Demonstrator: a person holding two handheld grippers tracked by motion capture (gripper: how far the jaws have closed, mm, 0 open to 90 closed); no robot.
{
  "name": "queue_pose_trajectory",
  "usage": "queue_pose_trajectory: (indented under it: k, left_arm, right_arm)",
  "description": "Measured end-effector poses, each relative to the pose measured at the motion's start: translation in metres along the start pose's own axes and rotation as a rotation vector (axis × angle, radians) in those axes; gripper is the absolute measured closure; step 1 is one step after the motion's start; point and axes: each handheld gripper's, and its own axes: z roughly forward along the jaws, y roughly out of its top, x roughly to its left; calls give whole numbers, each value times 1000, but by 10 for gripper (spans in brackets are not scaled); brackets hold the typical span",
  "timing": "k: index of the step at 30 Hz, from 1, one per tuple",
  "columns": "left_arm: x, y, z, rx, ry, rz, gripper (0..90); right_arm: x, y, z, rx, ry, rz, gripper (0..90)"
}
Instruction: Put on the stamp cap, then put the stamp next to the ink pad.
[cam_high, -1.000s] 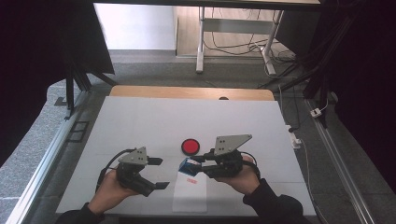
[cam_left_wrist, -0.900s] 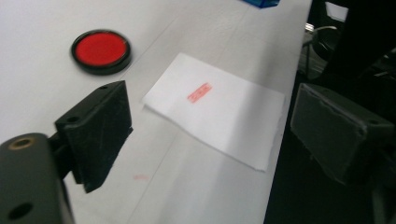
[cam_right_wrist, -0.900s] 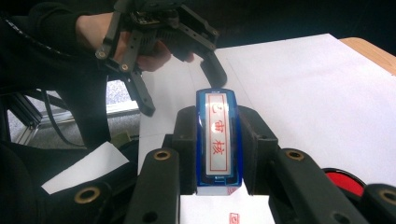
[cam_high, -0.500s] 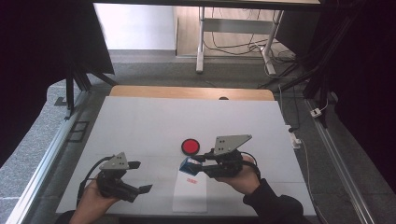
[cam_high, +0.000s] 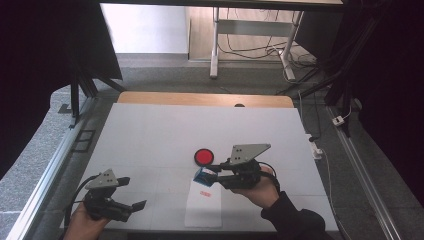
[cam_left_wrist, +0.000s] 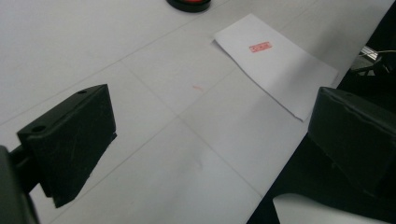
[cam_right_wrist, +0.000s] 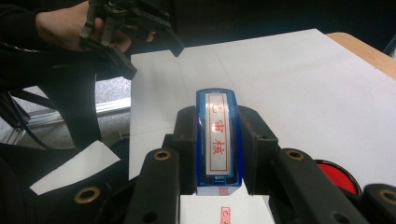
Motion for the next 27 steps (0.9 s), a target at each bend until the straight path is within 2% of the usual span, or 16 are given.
queue_pose_trajectory:
  k: [4,9,27]
  left_arm:
    - [1,-5,-3,12,34,-9,5]
    - [1,-7,-6,6,54,-18,0]
    - [0,-7,-4,20,65,-2,1]
  right_arm:
    - [-1,-1,0,5,-12,8,712]
    - [-3,-2,-2,13,-31,14,712]
    - [-15,-15,-15,48,-131,69,712]
